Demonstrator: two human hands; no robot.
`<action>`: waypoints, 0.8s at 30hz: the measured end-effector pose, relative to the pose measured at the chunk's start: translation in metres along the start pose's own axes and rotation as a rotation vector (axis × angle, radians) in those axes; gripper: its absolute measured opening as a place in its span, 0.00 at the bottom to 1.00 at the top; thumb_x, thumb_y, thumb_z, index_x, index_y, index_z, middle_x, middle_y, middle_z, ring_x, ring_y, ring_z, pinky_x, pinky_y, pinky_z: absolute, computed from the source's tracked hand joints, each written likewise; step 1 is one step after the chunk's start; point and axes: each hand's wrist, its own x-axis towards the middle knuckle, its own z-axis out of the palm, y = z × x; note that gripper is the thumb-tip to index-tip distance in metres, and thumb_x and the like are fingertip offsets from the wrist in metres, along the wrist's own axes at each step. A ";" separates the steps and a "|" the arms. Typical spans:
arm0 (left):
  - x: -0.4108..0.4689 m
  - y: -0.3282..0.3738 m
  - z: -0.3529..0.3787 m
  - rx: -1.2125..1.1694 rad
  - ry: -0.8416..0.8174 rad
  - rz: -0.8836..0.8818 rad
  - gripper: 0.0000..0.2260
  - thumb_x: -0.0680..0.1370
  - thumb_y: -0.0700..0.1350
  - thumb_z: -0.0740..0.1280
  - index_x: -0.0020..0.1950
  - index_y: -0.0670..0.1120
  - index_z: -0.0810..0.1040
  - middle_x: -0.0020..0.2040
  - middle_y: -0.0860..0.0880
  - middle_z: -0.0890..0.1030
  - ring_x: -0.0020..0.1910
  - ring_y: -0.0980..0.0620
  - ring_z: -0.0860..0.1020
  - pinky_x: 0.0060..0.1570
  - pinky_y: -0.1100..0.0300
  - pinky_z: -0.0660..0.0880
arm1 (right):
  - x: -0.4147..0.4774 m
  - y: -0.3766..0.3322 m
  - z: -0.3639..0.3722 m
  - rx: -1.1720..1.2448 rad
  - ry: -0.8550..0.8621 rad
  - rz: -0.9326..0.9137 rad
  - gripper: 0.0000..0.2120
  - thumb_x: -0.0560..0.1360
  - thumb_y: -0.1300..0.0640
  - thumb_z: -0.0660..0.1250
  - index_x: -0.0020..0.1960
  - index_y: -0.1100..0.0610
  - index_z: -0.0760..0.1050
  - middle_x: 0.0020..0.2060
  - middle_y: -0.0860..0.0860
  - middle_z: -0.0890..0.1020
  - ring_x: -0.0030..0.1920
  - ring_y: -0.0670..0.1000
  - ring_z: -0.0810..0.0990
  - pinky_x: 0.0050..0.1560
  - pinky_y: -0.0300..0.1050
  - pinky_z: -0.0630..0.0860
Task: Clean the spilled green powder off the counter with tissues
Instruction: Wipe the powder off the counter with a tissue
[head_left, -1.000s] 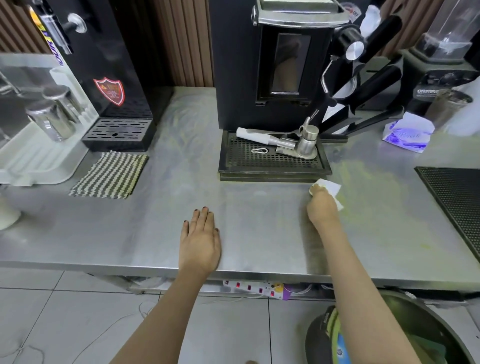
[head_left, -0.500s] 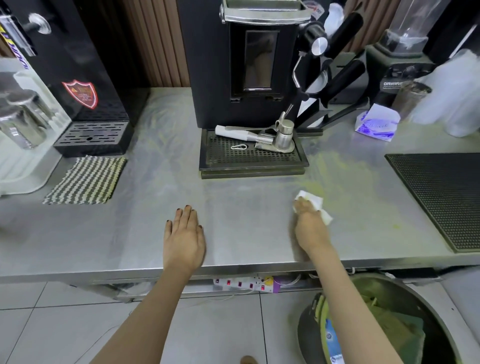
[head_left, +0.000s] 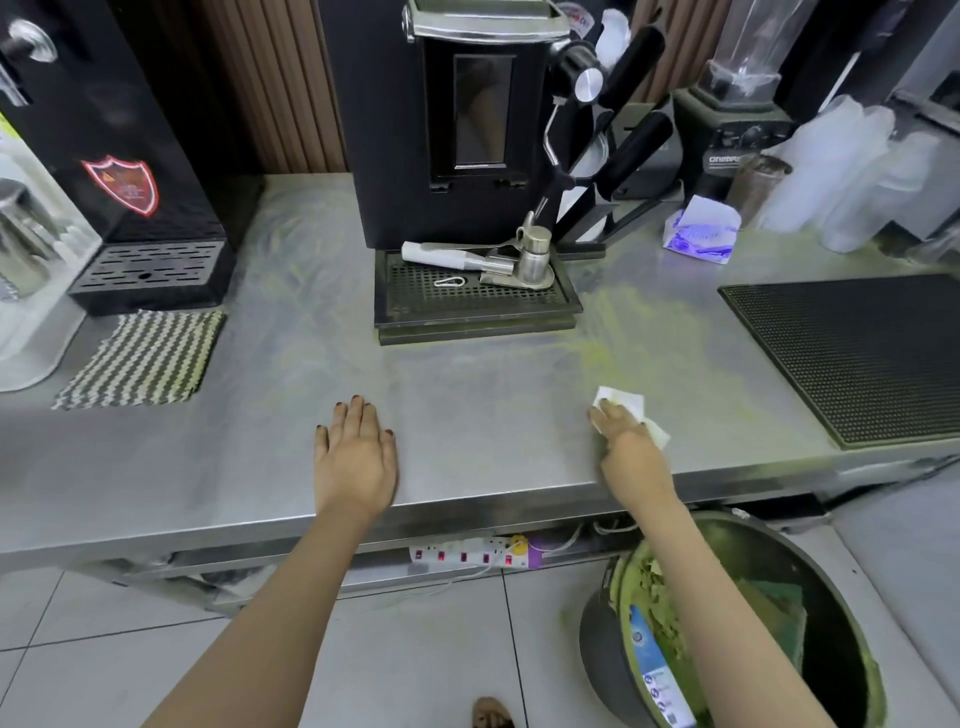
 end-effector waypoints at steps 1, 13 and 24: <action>0.000 0.000 0.000 -0.004 -0.004 0.002 0.22 0.81 0.49 0.47 0.73 0.42 0.58 0.76 0.46 0.56 0.75 0.47 0.51 0.73 0.49 0.49 | -0.001 -0.003 -0.006 -0.012 0.021 0.056 0.24 0.75 0.70 0.54 0.70 0.58 0.65 0.72 0.55 0.63 0.71 0.54 0.61 0.69 0.46 0.60; 0.008 0.018 -0.005 0.093 -0.101 -0.046 0.23 0.80 0.51 0.47 0.71 0.40 0.62 0.73 0.43 0.61 0.72 0.43 0.56 0.70 0.42 0.50 | -0.025 -0.026 0.014 0.012 -0.102 -0.275 0.29 0.72 0.74 0.52 0.70 0.56 0.65 0.73 0.54 0.62 0.73 0.52 0.58 0.72 0.42 0.52; 0.051 0.109 0.007 -0.200 -0.083 0.201 0.19 0.80 0.39 0.52 0.71 0.39 0.61 0.74 0.42 0.60 0.73 0.46 0.57 0.72 0.56 0.52 | -0.002 -0.037 0.030 -0.010 -0.091 -0.345 0.20 0.77 0.66 0.53 0.69 0.58 0.63 0.68 0.58 0.67 0.68 0.57 0.66 0.69 0.50 0.62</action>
